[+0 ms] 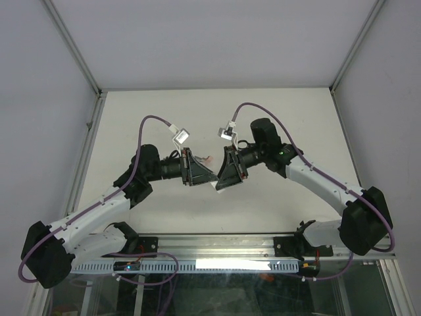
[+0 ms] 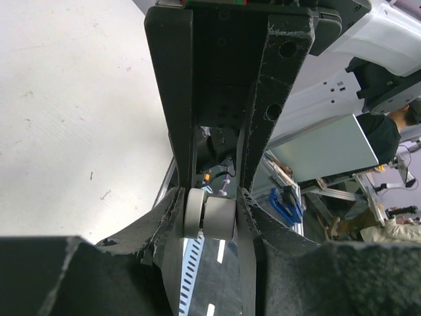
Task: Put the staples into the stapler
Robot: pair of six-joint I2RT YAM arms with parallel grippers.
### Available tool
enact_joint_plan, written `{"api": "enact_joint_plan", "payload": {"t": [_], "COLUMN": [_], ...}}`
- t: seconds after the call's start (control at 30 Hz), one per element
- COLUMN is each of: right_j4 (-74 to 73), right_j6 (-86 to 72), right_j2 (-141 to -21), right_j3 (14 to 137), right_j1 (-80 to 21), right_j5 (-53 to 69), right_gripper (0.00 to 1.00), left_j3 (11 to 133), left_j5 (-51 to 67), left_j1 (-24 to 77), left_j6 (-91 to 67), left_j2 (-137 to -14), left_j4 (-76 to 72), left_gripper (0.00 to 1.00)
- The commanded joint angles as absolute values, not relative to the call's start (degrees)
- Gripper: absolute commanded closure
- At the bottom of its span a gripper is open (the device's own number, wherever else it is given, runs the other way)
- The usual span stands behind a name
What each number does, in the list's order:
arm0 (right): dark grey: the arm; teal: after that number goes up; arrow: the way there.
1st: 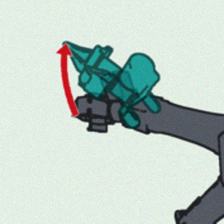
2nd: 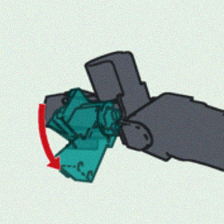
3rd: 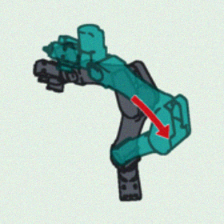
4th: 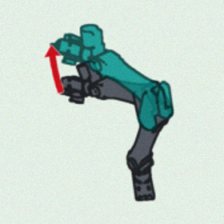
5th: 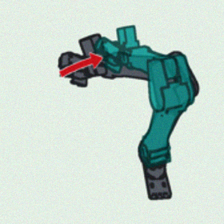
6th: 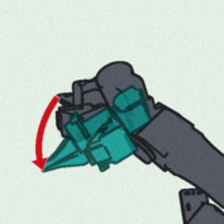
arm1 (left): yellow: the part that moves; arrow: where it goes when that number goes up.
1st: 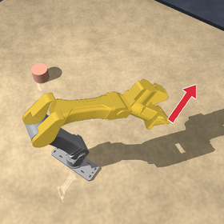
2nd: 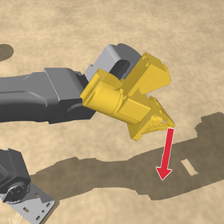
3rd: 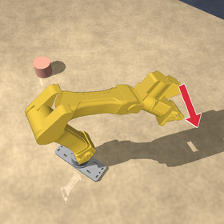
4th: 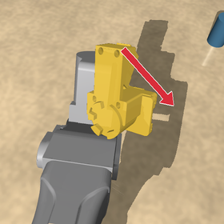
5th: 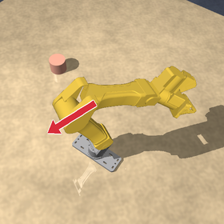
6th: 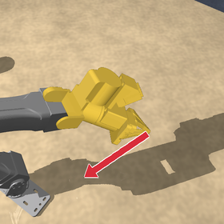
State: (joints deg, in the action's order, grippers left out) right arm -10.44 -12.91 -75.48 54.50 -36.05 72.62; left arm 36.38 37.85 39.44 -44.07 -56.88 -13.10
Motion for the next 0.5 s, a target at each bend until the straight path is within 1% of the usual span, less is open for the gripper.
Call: {"api": "enact_joint_plan", "payload": {"t": [0.0,0.07,0.1,0.13,0.17,0.23,0.3,0.37,0.47], "right_j4": [-10.25,-11.75,-12.32,-12.58,-12.83,-13.28,-14.01,-14.23,-11.6], "right_j6": [-11.29,-10.08,-9.52,-9.21,-8.89,-8.22,-7.5,-7.43,-7.97], "right_j2": [-75.67,-75.91,-75.75,-75.51,-75.0,-74.15,-73.16,-71.65,-68.45], "right_j3": [57.76,57.72,57.43,57.02,56.45,55.15,54.11,53.07,50.81], "right_j1": [-35.34,-34.72,-34.45,-34.32,-34.16,-33.9,-33.72,-33.9,-35.9], "right_j5": [70.27,68.5,67.5,66.04,64.48,62.05,59.82,55.07,42.52], "right_gripper": [0.93,0.66,0.53,0.43,0.36,0.28,0.24,0.22,0.22], "left_j3": [35.24,34.74,34.42,34.04,33.46,32.54,31.82,31.39,30.17], "left_j5": [35.32,33.25,31.71,30.33,28.9,25.55,22.59,18.94,16.18], "left_j1": [39.86,39.9,39.86,39.89,39.9,39.83,39.8,39.81,39.76], "left_j6": [-45.44,-46.25,-46.84,-47.44,-47.93,-49.53,-51.29,-53.56,-56.91], "left_j2": [-54.79,-54.32,-54.05,-53.71,-53.32,-52.58,-52.24,-52.27,-52.99], "left_j4": [-13.71,-13.25,-12.93,-12.59,-12.44,-12.33,-12.03,-10.12,-10.61], "left_gripper": [0.94,1.0,1.0,1.0,1.0,1.0,1.0,1.0,1.0]}}
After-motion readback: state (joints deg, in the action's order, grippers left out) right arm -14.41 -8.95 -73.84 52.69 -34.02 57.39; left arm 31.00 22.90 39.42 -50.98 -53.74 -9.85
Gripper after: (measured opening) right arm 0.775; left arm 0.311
